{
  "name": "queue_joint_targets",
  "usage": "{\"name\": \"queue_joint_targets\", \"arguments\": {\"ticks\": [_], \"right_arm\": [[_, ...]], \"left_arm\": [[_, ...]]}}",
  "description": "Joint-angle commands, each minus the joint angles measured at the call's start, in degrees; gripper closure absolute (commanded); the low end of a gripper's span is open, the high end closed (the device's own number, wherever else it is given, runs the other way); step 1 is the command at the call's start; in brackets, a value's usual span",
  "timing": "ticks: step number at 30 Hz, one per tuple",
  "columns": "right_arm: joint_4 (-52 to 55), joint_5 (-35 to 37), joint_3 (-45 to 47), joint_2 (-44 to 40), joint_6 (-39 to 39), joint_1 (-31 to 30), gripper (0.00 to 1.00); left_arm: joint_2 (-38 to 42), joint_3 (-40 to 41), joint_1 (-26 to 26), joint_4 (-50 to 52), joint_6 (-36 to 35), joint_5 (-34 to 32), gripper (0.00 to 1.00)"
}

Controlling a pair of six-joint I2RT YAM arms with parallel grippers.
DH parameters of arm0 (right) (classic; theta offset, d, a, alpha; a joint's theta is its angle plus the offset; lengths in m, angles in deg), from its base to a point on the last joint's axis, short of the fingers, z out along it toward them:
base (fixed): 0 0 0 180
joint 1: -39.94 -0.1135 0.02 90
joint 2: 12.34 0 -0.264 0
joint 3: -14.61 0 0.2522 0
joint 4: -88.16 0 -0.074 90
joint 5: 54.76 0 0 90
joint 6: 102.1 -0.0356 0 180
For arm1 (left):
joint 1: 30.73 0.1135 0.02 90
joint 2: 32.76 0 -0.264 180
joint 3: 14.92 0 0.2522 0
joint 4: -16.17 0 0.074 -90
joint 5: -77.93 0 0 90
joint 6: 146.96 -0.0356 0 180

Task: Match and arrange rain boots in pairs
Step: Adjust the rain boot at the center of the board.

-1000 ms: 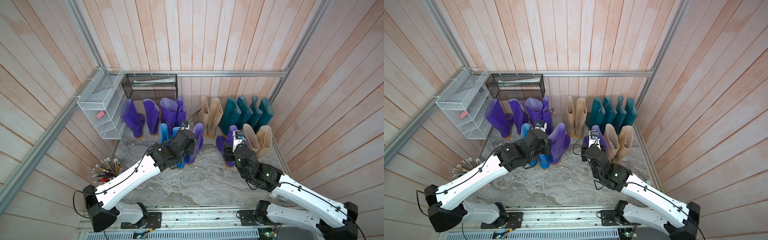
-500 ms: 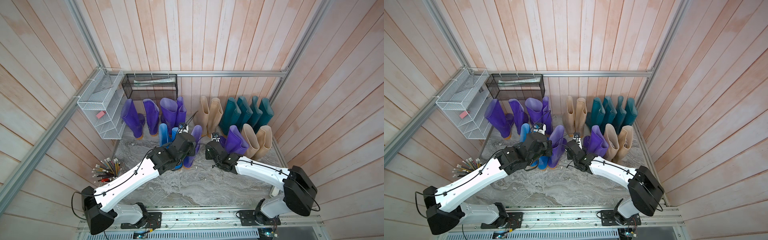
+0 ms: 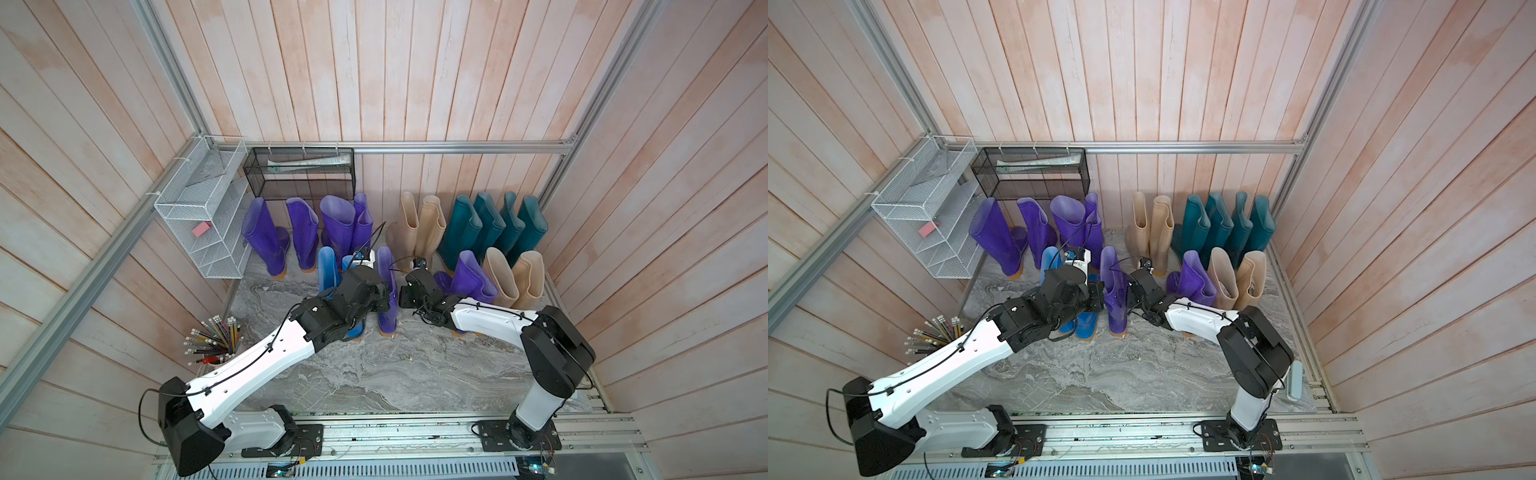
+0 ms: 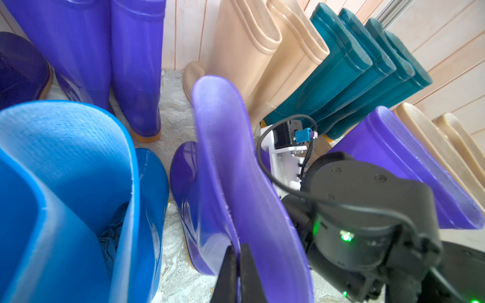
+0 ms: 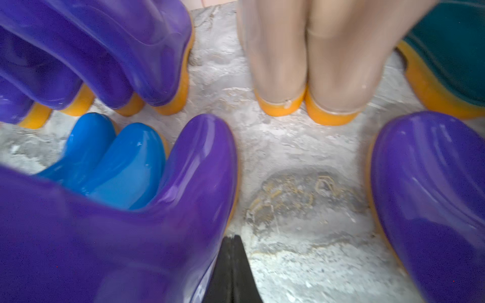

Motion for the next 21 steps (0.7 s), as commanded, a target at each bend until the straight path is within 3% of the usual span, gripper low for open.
{"name": "queue_joint_targets", "arguments": {"ticks": [1,8,10,12,14,18,21], "right_arm": [[-0.5,-5.1,-0.6,1.3,1.1,0.3,1.00],[1.5,-4.4,0.4,-0.8,0.8,0.5,1.00],[2.7,-4.2,0.0,-1.6,1.2,0.4,1.00],[4.3,-3.5,-0.8,-2.3,1.8,0.5,1.00],[6.0,-3.2,-2.0,-2.6,2.3,0.5,0.96],[8.3,-3.8,-4.1,-3.5,3.2,0.5,0.94],[9.8,-3.8,-5.1,-4.8,3.7,0.4,0.93]], "left_arm": [[1.6,2.5,1.5,-1.7,-1.1,-2.3,1.00],[3.1,3.5,2.2,-1.7,-1.5,-0.8,0.96],[3.8,3.9,2.2,-2.8,-1.3,1.3,0.87],[4.0,3.2,2.2,-2.8,-0.9,2.5,0.66],[4.2,2.3,2.2,-2.7,-1.4,3.3,0.65],[5.4,0.5,2.2,-2.3,-2.7,3.2,0.48],[6.9,-1.7,2.2,-1.7,-4.0,3.1,0.43]]}}
